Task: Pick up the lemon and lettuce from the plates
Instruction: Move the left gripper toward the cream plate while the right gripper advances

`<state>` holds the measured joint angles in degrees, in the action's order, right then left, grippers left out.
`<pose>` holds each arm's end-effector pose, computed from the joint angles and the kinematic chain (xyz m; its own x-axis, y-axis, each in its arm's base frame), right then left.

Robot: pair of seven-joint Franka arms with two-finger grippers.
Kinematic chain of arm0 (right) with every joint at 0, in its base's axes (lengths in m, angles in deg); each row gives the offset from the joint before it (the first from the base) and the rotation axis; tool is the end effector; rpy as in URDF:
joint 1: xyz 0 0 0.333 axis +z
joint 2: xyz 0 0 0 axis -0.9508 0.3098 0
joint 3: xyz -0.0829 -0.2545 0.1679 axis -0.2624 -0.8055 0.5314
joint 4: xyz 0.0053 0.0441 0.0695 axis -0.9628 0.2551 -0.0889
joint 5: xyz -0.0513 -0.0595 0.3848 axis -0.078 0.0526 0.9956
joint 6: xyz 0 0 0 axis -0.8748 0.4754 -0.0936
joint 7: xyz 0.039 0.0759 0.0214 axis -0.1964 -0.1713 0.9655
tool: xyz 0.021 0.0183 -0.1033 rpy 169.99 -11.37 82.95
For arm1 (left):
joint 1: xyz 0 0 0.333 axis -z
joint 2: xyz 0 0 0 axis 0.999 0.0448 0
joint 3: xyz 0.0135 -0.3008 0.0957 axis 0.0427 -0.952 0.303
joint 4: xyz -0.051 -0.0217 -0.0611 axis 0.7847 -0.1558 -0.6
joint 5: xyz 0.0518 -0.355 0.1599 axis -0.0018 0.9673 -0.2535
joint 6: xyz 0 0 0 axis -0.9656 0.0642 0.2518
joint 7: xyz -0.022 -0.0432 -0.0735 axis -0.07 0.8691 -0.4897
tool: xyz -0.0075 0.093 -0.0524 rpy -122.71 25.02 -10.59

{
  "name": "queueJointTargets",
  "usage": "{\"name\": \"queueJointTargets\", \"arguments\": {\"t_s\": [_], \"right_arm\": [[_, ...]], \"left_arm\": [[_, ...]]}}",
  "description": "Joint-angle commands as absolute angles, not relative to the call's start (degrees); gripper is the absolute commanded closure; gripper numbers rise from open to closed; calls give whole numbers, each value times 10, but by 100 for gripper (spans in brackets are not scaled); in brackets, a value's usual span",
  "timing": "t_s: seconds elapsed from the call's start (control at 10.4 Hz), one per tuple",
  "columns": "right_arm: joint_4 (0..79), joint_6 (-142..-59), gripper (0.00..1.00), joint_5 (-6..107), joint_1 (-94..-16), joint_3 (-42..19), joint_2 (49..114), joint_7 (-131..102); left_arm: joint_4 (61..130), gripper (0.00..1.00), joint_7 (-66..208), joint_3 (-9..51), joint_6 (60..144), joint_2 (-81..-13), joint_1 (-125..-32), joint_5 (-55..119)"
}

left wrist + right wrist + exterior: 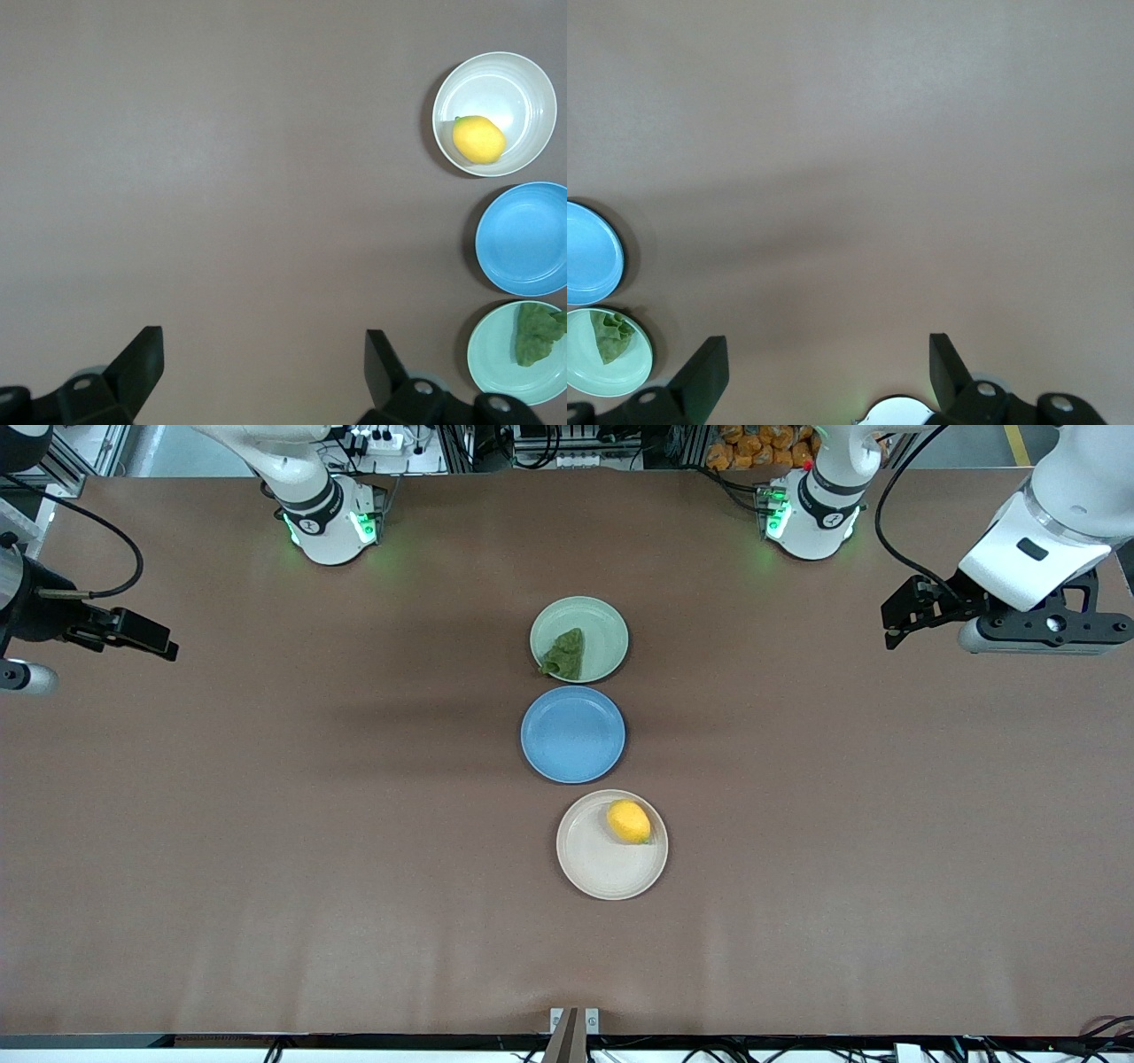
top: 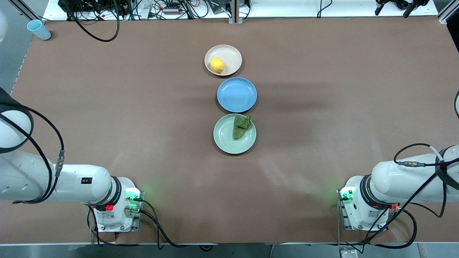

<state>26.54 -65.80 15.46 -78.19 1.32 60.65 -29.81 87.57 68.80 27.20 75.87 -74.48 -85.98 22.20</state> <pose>0.5509 0.0126 0.6168 0.9775 -0.1489 -0.1493 -0.1524 -0.9882 -0.0124 0.5308 -0.1254 0.6348 0.9965 -0.0753 0.0351 -0.0746 -0.9970 -0.0205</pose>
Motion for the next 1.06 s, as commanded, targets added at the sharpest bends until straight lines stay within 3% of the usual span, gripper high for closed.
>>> {"name": "queueJointTargets", "arguments": {"t_s": [0.0, 0.96], "right_arm": [[265, -654, 0, 162, -788, 15, 605, -303], [267, -648, 0, 164, -787, 16, 605, -304]], "left_arm": [[861, 0, 683, 270, 744, -741, -861, 215], [861, 0, 685, 271, 744, -708, -862, 235]]}}
